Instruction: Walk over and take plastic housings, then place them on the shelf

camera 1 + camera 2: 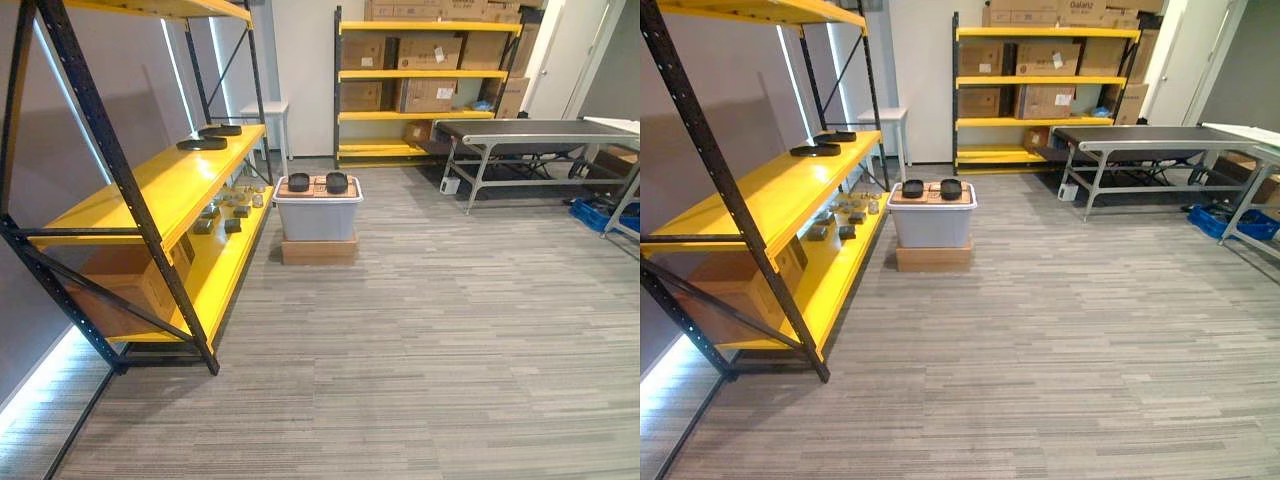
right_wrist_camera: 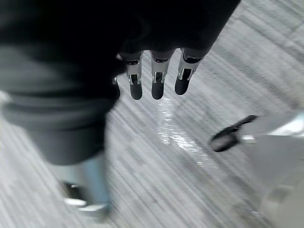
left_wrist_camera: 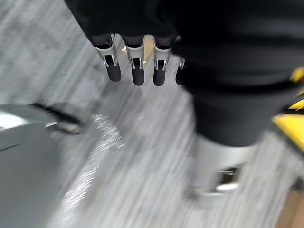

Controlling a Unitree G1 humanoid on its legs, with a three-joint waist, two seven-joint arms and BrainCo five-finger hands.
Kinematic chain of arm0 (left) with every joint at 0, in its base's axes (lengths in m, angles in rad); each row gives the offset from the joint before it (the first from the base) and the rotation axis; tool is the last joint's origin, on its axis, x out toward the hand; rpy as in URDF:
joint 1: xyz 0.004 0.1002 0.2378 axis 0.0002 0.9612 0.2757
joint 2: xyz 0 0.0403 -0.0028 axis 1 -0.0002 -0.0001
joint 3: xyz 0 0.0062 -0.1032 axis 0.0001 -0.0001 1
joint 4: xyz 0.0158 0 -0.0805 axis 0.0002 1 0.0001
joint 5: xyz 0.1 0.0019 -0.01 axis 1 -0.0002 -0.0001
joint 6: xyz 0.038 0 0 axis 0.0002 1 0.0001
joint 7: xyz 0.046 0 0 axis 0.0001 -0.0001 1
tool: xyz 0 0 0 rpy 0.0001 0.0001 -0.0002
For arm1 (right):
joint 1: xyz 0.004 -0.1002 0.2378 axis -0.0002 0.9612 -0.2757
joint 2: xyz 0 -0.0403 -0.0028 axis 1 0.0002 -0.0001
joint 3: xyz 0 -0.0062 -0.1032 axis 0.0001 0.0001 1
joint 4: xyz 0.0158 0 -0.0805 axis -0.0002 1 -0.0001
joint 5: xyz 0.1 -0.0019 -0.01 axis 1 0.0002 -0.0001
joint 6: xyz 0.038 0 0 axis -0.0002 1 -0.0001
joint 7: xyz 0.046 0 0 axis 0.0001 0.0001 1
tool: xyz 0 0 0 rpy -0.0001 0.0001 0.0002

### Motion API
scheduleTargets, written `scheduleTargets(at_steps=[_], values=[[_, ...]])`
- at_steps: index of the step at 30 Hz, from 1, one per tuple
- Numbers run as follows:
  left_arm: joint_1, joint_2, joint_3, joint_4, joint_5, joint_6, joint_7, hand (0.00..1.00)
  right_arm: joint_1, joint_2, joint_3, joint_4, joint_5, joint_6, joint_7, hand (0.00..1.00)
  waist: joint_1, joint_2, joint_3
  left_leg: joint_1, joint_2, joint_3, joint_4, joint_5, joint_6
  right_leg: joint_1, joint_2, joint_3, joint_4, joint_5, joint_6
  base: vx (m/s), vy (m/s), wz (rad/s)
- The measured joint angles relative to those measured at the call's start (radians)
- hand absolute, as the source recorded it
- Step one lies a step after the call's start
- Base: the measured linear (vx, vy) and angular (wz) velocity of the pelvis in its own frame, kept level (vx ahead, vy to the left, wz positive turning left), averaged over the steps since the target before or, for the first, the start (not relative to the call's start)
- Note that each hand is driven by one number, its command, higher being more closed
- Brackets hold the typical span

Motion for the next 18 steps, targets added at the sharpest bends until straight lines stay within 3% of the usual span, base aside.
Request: scheduleTargets(at_steps=[4,10,18], values=[[-0.003,0.028,0.037,-0.021,0.001,-0.031,0.011,0.00,-0.045,-0.054,0.000,-0.007,0.000,-0.016,0.000,0.00,-0.006,0.008,0.006,0.018,-0.001,0.008,-0.025,0.000,-0.007,0.017,0.002,-0.011,-0.036,0.008,0.012,0.03,0.007,-0.01],[0.003,0.011,0.036,-0.022,-0.001,-0.037,0.015,0.00,-0.084,-0.059,0.002,-0.007,0.000,-0.030,-0.001,0.00,-0.005,0.009,0.018,0.034,0.000,0.015,-0.033,-0.002,-0.009,0.041,0.004,-0.013,-0.059,0.010,0.019,0.02,0.000,-0.01],[0.023,-0.084,0.032,-0.085,-0.001,-0.069,0.064,0.00,-0.070,-0.023,0.023,-0.017,0.001,-0.048,-0.020,0.00,-0.004,0.017,0.032,0.043,0.008,0.023,-0.035,-0.005,-0.014,0.047,0.010,-0.012,-0.062,0.010,0.032,0.00,-0.002,0.00]])
